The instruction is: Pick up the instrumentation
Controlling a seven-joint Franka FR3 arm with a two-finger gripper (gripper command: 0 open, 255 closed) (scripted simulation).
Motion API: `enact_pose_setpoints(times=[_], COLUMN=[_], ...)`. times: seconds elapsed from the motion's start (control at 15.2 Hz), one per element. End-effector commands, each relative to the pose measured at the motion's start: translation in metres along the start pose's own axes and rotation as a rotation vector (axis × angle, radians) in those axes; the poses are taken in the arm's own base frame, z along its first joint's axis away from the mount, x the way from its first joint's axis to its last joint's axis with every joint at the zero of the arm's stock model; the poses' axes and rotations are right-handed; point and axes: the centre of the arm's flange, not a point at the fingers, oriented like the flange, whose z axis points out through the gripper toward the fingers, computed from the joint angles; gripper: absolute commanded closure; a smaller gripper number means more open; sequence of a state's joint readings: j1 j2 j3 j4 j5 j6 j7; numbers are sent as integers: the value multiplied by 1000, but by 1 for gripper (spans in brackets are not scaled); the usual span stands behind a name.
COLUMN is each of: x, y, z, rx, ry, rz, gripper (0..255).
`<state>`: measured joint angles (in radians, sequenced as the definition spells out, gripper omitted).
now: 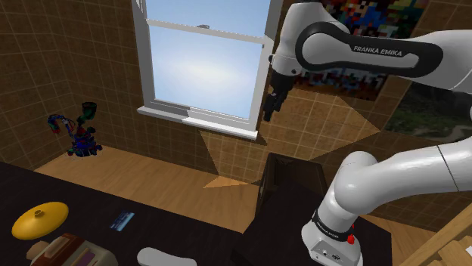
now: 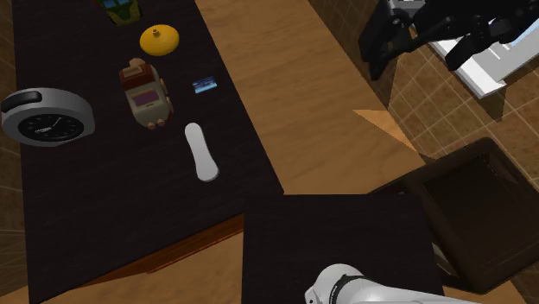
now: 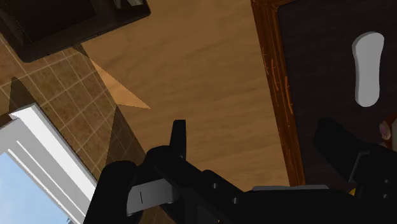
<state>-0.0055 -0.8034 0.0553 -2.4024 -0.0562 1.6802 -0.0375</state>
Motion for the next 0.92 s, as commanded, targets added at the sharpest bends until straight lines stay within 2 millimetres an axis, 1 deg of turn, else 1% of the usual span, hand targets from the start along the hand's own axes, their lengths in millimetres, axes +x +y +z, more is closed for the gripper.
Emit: enact_pose_setpoints(times=[0.0, 0.86], x=[0, 42], y=[0, -113], z=[0, 119], rx=[0, 25], ry=[0, -19], rz=[0, -83], gripper=[0, 0])
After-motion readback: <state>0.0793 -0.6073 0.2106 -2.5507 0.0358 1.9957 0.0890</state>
